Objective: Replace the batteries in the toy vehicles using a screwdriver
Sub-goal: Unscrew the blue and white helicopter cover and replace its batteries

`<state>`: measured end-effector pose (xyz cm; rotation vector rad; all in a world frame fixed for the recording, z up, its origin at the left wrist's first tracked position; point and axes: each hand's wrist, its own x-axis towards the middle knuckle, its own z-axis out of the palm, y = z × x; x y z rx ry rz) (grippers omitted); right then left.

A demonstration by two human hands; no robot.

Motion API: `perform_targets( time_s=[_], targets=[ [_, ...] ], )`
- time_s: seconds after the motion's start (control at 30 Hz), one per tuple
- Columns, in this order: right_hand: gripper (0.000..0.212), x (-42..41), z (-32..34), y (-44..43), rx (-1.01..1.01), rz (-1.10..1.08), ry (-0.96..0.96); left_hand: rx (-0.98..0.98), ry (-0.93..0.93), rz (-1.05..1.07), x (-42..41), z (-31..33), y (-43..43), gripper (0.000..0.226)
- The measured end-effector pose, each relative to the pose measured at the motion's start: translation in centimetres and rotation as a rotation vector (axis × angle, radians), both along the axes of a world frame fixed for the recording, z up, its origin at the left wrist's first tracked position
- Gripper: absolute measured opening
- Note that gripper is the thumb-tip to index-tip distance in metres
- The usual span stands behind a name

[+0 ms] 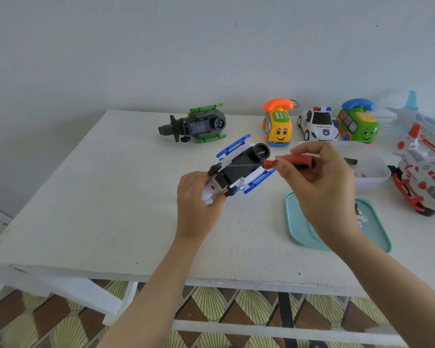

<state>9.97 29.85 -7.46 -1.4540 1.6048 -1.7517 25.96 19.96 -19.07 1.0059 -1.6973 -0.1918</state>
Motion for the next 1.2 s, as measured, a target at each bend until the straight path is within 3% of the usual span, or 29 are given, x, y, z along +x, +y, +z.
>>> perform_targets(
  time_s=[0.07,0.17,0.7,0.97,1.2],
  targets=[
    [0.023,0.2,0.2,-0.4,-0.024,0.050,-0.158,-0.005,0.007,-0.018,0.0,0.1,0.0,0.026],
    [0.015,0.5,0.3,-1.0,-0.094,0.089,-0.184,0.002,0.026,-0.051,0.1,0.3,0.2,0.033],
    [0.018,2.0,-0.1,-2.3,-0.219,0.154,0.061,-0.005,0.049,-0.058,0.1,0.5,0.2,0.034],
    [0.026,1.7,-1.0,-2.2,-0.358,0.178,0.416,0.030,0.062,-0.032,0.1,0.4,0.2,0.033],
    [0.025,1.7,-0.5,-2.0,-0.309,0.181,0.232,0.013,0.061,-0.045,0.1,0.3,0.1,0.034]
  ],
)
